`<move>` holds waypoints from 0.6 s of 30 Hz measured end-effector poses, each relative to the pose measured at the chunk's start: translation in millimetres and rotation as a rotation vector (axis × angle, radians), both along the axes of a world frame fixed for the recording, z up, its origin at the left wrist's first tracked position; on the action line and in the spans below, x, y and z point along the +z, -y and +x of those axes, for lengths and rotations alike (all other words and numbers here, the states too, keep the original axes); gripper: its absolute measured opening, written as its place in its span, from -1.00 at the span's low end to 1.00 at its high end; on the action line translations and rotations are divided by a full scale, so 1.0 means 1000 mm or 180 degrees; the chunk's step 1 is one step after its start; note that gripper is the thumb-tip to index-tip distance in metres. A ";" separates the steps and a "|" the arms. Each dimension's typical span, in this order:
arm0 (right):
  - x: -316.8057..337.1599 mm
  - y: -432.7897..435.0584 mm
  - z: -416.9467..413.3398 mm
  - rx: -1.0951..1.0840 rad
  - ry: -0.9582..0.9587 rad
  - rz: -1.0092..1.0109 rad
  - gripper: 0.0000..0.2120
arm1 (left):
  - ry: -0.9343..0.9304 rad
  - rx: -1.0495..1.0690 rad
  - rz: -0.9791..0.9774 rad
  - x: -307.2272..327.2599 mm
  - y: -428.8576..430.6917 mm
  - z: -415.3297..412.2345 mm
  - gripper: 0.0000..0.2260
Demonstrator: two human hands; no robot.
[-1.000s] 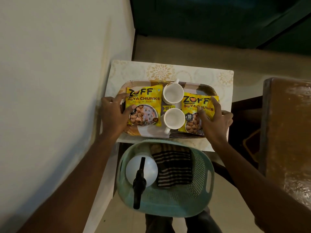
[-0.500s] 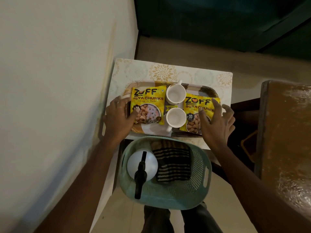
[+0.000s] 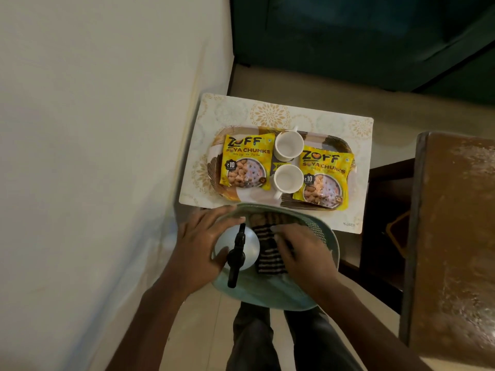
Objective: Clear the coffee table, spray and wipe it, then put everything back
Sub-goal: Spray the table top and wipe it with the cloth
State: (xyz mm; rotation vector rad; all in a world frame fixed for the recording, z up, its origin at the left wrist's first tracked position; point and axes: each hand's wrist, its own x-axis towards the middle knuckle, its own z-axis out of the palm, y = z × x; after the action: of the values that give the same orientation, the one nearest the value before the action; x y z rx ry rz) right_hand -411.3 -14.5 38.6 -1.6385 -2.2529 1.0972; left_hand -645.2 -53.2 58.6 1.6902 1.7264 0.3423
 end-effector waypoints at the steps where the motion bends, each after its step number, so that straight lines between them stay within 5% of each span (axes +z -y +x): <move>1: -0.009 0.001 -0.001 0.0240 0.0325 -0.0230 -0.69 | -0.0150 -0.0116 0.0064 0.000 0.003 0.000 -0.31; 5: -0.036 -0.003 -0.002 0.0658 0.1167 -0.0564 -0.35 | -0.0385 -0.0349 0.0276 0.001 0.010 0.004 -0.21; 9: -0.047 -0.002 -0.005 0.0637 0.1351 -0.0363 -0.27 | -0.0127 -0.0162 0.0190 -0.003 0.013 0.013 -0.20; 18: -0.042 -0.006 -0.011 0.1085 0.1753 0.0196 -0.70 | 0.0280 0.0476 0.0251 -0.005 0.024 0.025 -0.26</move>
State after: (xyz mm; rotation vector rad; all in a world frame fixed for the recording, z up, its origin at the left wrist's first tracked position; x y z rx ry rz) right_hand -422.0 -9.0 -3.2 -1.7355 -2.9638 0.6696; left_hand -620.2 -77.7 54.0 1.5799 1.7986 0.5518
